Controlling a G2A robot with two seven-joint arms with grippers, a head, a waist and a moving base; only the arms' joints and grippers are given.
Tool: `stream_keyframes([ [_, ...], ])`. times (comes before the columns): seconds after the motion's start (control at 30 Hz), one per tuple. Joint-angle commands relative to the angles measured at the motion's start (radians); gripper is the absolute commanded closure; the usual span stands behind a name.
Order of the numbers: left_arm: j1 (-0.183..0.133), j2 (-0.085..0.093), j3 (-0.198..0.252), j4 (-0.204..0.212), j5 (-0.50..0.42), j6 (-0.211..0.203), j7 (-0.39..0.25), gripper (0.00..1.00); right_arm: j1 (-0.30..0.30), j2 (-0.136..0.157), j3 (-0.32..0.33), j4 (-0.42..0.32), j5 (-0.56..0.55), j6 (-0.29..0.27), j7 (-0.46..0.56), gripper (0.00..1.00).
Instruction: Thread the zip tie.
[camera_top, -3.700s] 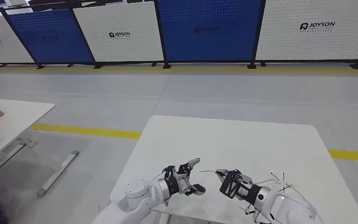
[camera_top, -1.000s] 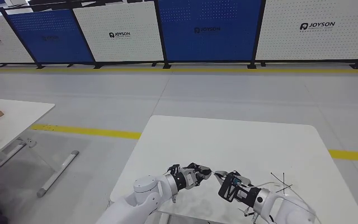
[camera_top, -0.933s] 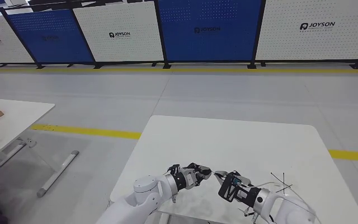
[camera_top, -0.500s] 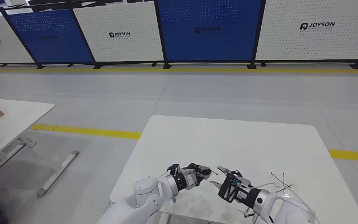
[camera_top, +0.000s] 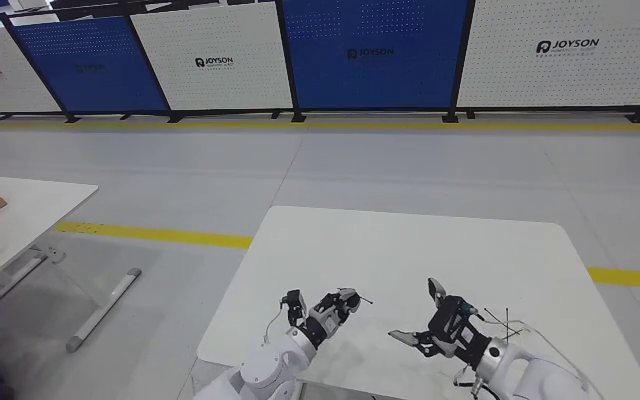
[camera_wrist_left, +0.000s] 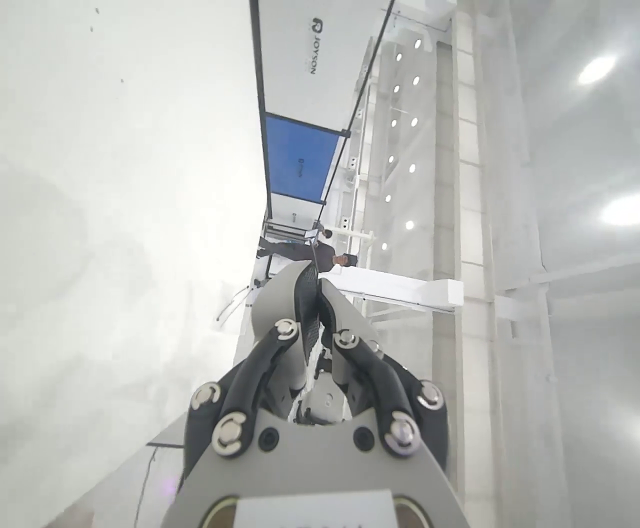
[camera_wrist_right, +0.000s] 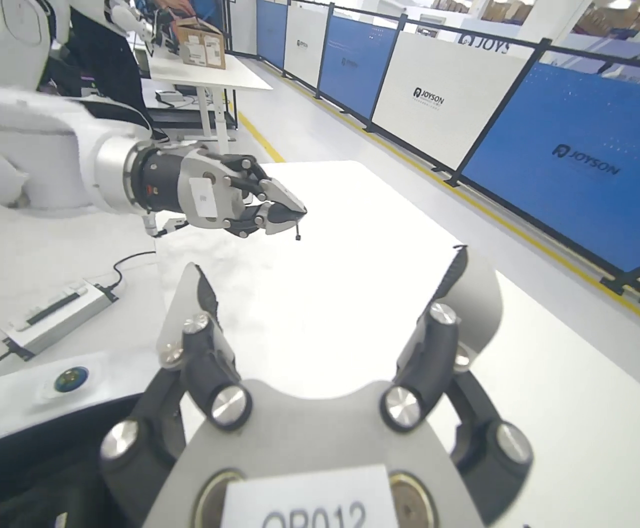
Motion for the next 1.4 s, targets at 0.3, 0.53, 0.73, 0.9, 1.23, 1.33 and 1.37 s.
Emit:
stream_keyframes([
  [0.3,-0.002,0.000,-0.001,0.003,0.005,-0.001,0.003,1.00,0.001,0.000,-0.001,0.000,-0.003,0.000,0.000,0.00],
  [0.53,0.005,-0.019,0.035,0.059,0.254,-0.168,0.168,1.00,0.001,0.000,-0.001,0.000,-0.003,0.000,0.000,0.00],
  [0.73,0.018,-0.050,0.102,0.087,0.552,-0.172,0.351,1.00,0.001,0.000,-0.001,0.000,-0.003,0.000,0.000,0.00],
  [0.9,0.021,-0.057,0.121,0.092,0.558,-0.172,0.360,1.00,0.001,0.000,-0.001,0.000,-0.003,0.000,0.000,0.00],
  [1.23,0.018,-0.060,0.116,0.090,0.545,-0.157,0.360,1.00,-0.005,-0.002,0.006,-0.001,0.019,0.008,0.001,0.00],
  [1.33,0.021,-0.064,0.108,0.076,0.538,-0.151,0.375,1.00,-0.030,0.002,0.055,-0.007,0.094,0.018,0.023,0.00],
  [1.37,0.024,-0.065,0.104,0.065,0.544,-0.147,0.377,1.00,-0.046,0.006,0.083,-0.010,0.128,0.016,0.033,0.00],
])
